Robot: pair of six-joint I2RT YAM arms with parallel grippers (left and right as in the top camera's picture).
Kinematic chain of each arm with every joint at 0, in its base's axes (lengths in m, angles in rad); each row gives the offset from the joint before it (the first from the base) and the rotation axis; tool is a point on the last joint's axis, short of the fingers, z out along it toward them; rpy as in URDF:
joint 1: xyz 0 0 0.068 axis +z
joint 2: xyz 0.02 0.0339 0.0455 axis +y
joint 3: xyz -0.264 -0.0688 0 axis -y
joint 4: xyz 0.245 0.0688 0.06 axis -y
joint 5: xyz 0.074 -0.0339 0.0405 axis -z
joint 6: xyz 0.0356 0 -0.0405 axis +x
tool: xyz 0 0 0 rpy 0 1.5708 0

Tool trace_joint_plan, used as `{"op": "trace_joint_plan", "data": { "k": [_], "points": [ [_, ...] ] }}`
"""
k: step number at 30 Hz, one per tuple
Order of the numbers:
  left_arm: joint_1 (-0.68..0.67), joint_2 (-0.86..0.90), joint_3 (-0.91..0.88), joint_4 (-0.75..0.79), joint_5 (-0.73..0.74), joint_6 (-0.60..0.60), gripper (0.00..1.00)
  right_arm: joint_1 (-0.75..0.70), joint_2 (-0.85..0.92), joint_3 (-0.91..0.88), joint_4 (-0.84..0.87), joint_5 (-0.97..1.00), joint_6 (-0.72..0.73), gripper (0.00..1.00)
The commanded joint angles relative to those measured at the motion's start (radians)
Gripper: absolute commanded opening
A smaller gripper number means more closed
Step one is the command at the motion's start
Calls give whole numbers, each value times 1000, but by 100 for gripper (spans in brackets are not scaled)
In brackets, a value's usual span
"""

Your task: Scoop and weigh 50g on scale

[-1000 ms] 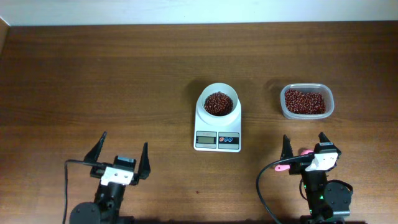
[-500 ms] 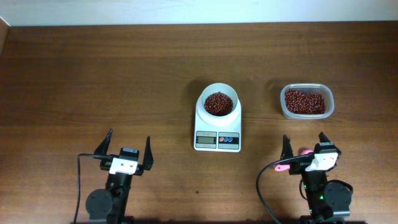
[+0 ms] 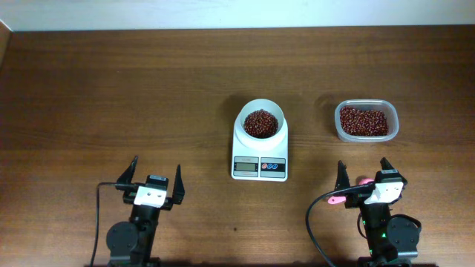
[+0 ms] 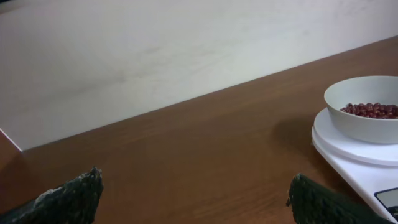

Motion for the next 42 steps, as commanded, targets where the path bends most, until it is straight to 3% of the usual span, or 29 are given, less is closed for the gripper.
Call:
{"op": "trace_joint_plan", "data": {
  "k": [1, 3, 26, 32, 42],
  "points": [
    [4, -4, -13, -1, -31, -84, 99, 12, -9, -9, -1, 12, 7, 99],
    [4, -4, -13, -2, -47, -158, 99, 12, -9, -9, -1, 12, 7, 99],
    [4, -5, -13, -20, -42, -159, 99, 12, -9, -9, -1, 12, 7, 99],
    [-112, -6, -13, -19, -42, -159, 99, 12, -9, -9, -1, 12, 7, 99],
    [-117, -6, -13, -19, -42, -159, 99, 12, -9, -9, -1, 12, 7, 99]
  ]
}}
